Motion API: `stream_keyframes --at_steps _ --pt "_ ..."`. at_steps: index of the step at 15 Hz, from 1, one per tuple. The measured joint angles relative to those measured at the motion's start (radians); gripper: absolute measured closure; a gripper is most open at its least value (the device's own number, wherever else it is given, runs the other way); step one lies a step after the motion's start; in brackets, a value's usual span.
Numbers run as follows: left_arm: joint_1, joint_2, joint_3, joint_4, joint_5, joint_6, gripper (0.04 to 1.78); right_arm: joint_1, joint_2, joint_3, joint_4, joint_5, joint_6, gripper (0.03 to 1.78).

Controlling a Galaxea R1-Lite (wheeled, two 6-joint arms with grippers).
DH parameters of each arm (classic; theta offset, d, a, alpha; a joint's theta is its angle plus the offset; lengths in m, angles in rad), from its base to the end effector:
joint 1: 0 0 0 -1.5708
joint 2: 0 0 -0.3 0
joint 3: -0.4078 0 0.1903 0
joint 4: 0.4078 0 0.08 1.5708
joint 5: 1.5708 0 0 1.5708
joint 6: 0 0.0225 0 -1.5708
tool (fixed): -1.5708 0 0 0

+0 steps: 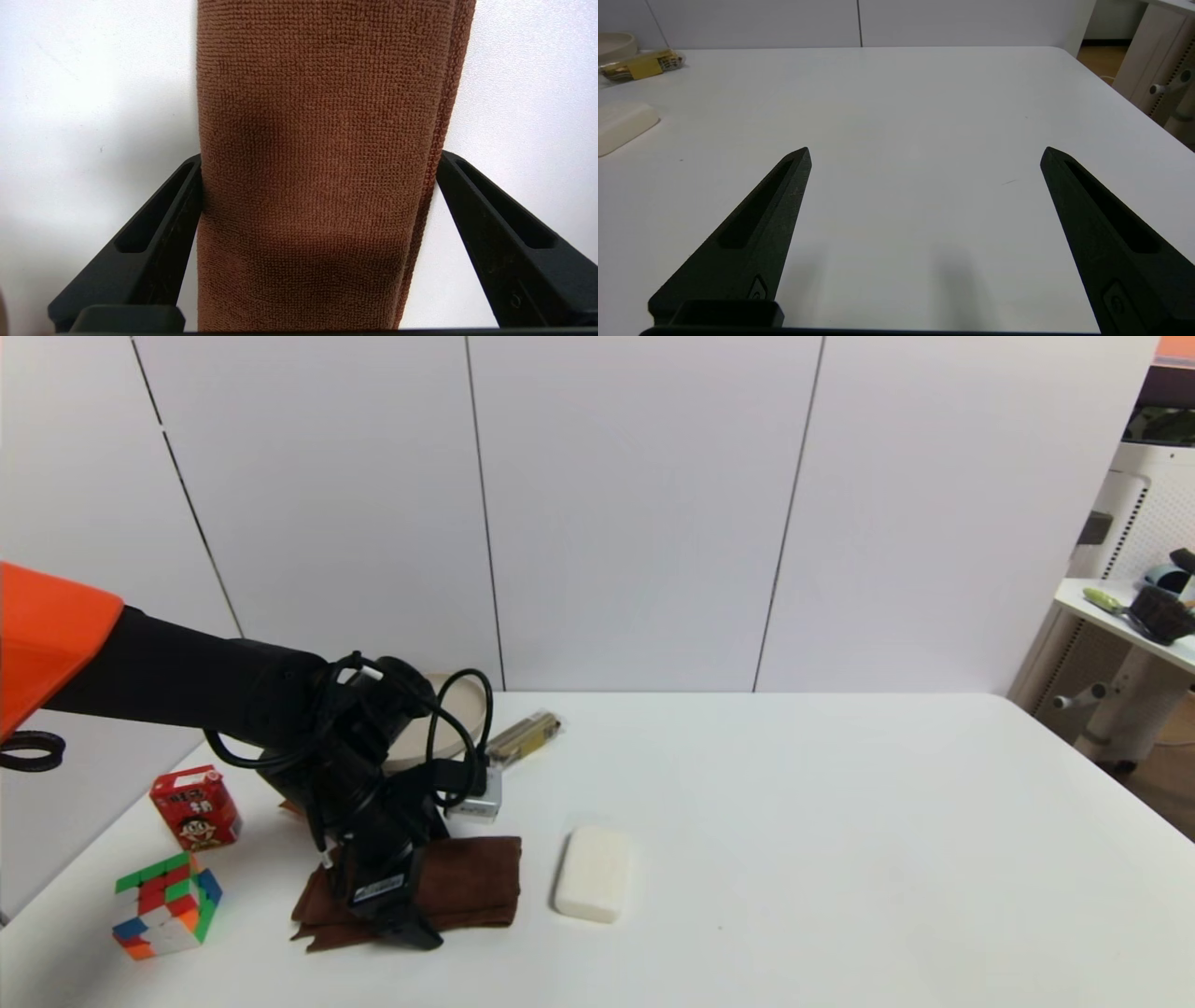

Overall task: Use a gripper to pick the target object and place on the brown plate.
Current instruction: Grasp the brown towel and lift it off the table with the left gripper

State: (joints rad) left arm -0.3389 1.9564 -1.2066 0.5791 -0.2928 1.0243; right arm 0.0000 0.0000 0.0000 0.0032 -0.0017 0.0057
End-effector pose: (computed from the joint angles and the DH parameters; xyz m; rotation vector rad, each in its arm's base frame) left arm 0.2963 -0.1113 0.1156 0.8628 0.9503 -1.1728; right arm -0.0228 0.0000 0.0751 0.0057 0.0032 -0.0017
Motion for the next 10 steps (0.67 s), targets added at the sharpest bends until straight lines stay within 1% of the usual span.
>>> stream_keyframes --at_steps 3,4,6,7,10 --pt "0.000 0.000 0.001 -0.002 0.000 0.000 0.13 0.000 0.000 0.000 0.000 0.000 0.000 0.11" --pt "0.000 0.000 0.001 -0.002 0.001 0.000 0.22 0.000 0.000 0.000 0.000 0.000 0.000 0.11" --pt "0.001 0.000 0.001 0.003 0.002 0.001 0.55 0.000 0.000 0.000 0.000 0.000 0.000 0.11" --pt "0.001 -0.001 0.001 0.005 0.002 0.000 0.68 0.000 0.000 0.000 0.000 0.000 0.000 0.11" --pt "0.001 -0.007 0.004 0.011 0.002 0.001 0.99 0.000 0.000 0.000 0.000 0.000 0.001 0.11"
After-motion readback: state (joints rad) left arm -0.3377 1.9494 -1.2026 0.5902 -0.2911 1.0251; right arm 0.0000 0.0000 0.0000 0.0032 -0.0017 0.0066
